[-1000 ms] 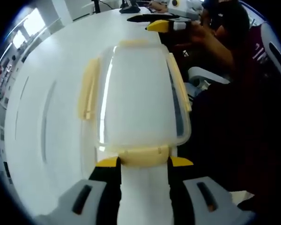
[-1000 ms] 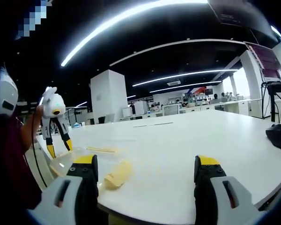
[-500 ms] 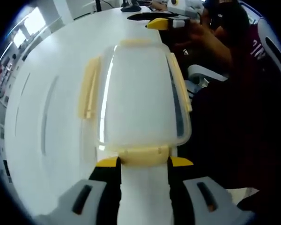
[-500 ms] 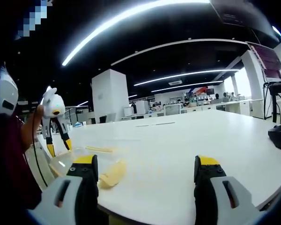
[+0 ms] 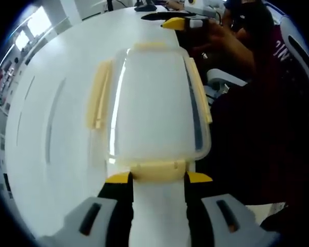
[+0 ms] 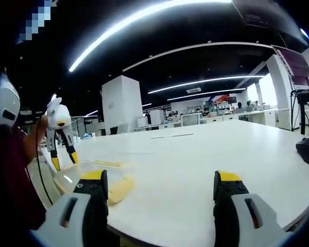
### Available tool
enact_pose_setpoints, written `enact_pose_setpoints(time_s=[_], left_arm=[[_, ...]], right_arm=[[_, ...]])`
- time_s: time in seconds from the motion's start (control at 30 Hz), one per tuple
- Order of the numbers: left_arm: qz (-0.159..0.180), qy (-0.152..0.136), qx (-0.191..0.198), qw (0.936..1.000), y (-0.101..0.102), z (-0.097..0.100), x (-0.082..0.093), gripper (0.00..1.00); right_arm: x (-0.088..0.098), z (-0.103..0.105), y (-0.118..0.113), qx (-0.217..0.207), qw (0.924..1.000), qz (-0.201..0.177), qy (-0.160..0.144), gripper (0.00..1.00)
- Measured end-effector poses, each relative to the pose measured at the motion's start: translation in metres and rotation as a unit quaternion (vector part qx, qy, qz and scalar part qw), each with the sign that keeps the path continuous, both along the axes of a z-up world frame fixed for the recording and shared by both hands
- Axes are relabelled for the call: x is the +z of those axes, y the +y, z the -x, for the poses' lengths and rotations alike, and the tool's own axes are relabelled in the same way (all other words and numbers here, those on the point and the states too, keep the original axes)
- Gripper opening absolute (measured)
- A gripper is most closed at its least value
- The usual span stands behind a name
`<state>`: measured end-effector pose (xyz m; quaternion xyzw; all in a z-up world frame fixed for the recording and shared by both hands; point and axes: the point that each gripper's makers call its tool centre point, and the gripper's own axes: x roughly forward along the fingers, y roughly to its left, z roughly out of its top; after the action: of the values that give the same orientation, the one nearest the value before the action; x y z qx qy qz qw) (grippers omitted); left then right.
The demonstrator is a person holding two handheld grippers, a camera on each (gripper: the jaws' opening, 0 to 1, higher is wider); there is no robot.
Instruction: Snap each plastic latch of the storage box into its locked position after aligning the lid with the box until every specified latch is closed and the lid sits flush.
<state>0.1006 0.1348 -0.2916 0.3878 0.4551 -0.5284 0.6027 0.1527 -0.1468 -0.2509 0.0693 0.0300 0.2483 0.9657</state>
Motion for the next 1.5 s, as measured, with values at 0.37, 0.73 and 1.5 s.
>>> enact_pose_setpoints(time_s=[0.37, 0.73, 1.5], left_arm=[[-0.006, 0.001, 0.007, 1.0000, 0.009, 0.000, 0.000, 0.38], [-0.015, 0.001, 0.012, 0.9998, 0.020, -0.001, 0.000, 0.37], [-0.033, -0.045, 0.038, 0.9977, 0.048, -0.024, -0.003, 0.02]], right_arm=[[0.000, 0.001, 0.002, 0.003, 1.0000, 0.000, -0.003, 0.85], [0.000, 0.003, 0.000, -0.001, 1.0000, -0.002, -0.003, 0.85], [0.000, 0.004, 0.002, 0.003, 1.0000, 0.003, -0.001, 0.84]])
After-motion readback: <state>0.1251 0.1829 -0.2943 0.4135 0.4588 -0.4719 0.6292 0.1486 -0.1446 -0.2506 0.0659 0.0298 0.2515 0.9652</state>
